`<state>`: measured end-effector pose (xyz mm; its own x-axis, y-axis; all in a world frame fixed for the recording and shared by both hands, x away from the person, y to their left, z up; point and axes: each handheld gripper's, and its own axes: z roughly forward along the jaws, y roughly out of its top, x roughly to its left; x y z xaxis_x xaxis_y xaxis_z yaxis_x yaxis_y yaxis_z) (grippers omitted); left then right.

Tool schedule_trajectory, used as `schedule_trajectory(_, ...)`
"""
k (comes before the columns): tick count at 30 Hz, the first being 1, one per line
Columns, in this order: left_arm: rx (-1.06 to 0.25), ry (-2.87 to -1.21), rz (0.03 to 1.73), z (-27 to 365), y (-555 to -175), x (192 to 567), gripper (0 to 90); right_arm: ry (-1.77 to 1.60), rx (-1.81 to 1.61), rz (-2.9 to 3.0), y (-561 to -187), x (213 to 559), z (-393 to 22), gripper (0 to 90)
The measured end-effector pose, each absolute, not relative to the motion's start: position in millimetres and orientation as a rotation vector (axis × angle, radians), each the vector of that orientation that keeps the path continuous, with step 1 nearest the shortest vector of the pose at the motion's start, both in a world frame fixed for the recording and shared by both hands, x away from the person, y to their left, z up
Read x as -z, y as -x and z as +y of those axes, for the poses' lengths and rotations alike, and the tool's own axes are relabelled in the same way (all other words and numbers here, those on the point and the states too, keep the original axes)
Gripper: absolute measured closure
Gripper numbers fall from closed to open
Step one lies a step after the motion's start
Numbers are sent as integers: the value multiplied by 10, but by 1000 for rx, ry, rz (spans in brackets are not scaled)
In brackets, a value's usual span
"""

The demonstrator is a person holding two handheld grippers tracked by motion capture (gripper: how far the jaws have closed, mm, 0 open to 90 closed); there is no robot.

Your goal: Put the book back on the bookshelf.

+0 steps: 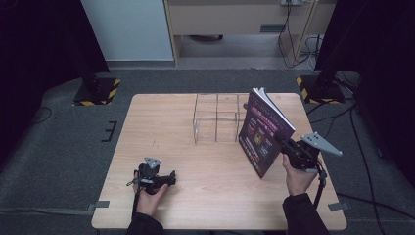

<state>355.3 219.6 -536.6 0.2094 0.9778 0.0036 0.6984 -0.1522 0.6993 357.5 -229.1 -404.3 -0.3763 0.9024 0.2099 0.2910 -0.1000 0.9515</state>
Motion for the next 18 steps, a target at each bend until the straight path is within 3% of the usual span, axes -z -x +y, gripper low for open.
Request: schedule_trajectory(18,-636,-1920,1549,2197,-3554,5367,2,-1258,-1474,1502,-4066,4056,-2050,845)
